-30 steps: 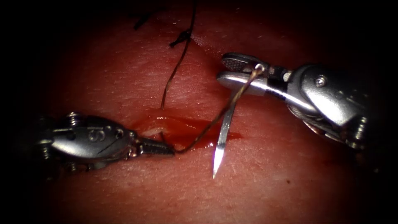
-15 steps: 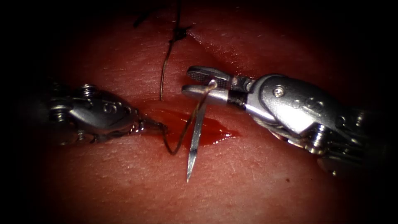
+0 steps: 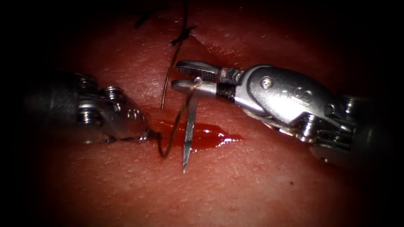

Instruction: Wound Closure

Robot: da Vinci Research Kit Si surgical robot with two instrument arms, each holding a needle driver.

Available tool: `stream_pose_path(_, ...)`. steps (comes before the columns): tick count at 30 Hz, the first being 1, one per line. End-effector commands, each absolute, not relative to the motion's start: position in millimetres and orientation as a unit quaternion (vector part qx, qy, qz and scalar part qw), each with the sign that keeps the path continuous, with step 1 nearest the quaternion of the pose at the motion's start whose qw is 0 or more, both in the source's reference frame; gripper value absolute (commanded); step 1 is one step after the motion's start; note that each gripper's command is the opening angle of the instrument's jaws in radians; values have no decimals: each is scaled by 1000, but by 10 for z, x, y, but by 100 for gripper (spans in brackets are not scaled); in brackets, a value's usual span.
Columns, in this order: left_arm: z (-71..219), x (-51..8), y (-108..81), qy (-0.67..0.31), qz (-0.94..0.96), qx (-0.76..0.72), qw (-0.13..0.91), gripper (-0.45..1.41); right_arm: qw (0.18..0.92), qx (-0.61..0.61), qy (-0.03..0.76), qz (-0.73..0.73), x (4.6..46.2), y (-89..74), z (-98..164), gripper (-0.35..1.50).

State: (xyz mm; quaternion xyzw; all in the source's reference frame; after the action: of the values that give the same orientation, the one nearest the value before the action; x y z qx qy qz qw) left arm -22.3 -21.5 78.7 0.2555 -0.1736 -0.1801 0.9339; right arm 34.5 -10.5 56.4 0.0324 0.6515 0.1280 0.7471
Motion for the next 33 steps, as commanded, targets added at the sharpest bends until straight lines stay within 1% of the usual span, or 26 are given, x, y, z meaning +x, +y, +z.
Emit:
stream_pose_path(1, 788, -229, -218, -170, -175, 265, 933, -20, 748, 23, 653, 121, 356, -98, 572, -35)
stream_pose_path(3, 785, -230, -223, -172, -173, 275, 930, 0, 748, 13, 654, 110, 362, -97, 578, -35)
stream_pose_path(4, 781, -233, -228, -175, -170, 284, 928, 26, 746, 8, 659, 99, 368, -97, 584, -35)
stream_pose_path(6, 778, -234, -232, -178, -166, 291, 925, 39, 743, 1, 663, 88, 373, -99, 588, -35)
stream_pose_path(9, 771, -236, -238, -190, -163, 301, 920, 44, 741, -11, 668, 73, 383, -102, 594, -35)
stream_pose_path(14, 761, -239, -245, -198, -155, 310, 917, 44, 735, -34, 676, 46, 395, -106, 599, -35)
stream_pose_path(21, 758, -237, -249, -206, -149, 310, 916, 37, 733, -50, 678, 31, 396, -118, 608, -35)
stream_pose_path(26, 760, -236, -250, -208, -146, 310, 916, 37, 728, -61, 682, 30, 395, -119, 610, -35)
stream_pose_path(33, 760, -231, -250, -219, -145, 308, 914, 36, 725, -78, 682, 66, 393, -135, 612, -35)
